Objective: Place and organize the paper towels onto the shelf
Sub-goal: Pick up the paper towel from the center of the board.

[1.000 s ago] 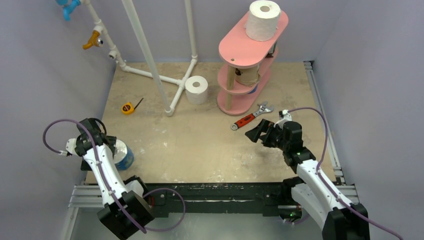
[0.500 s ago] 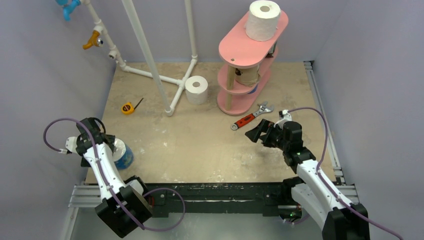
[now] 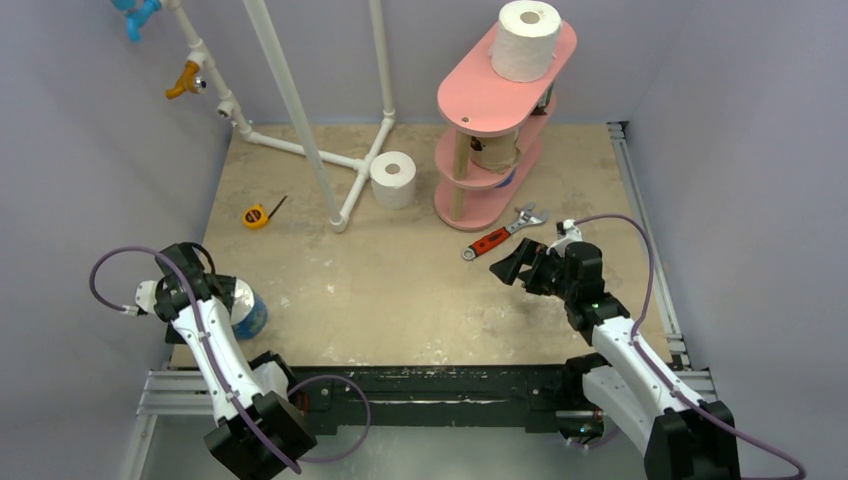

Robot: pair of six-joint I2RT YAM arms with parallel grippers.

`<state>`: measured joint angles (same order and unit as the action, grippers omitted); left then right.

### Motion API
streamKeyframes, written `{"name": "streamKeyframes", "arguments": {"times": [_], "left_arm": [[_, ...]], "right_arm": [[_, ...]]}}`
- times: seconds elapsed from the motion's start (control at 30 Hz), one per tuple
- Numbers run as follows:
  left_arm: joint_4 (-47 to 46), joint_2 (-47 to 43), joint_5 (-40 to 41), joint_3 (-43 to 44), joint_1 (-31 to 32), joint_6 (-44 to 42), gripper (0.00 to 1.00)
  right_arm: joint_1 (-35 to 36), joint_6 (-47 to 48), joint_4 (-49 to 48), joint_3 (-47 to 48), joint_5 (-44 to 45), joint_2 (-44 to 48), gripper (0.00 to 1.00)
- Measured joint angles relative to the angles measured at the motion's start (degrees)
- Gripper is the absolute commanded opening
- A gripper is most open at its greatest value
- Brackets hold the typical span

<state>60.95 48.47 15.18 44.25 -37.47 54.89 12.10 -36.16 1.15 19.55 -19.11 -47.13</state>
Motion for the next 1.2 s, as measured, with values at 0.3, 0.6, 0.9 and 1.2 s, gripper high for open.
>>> {"name": "streamKeyframes", "arguments": {"times": [0.3, 0.6, 0.9, 1.2], "left_arm": [[-0.2, -0.15, 0.87, -1.7, 0.0, 0.2, 0.8], [-2.73, 4.2, 1.66, -3.48, 0.0, 1.7, 0.66], [-4.96, 5.2, 1.09, -4.46, 0.0, 2.51, 0.47], [-5.07, 4.98, 0.35, -4.55, 0.0, 1.79, 0.32]], "right_arm": [[0.0, 0.0, -0.39, -0.07, 0.0, -0.17, 0.97], [0.0, 0.0, -0.37, -0.07, 0.0, -0.17, 0.97], [0.0, 0.0, -0.39, -0.09, 0.02, -0.17, 0.97], [0.0, 0.0, -0.39, -0.09, 0.04, -0.17, 0.97]]}}
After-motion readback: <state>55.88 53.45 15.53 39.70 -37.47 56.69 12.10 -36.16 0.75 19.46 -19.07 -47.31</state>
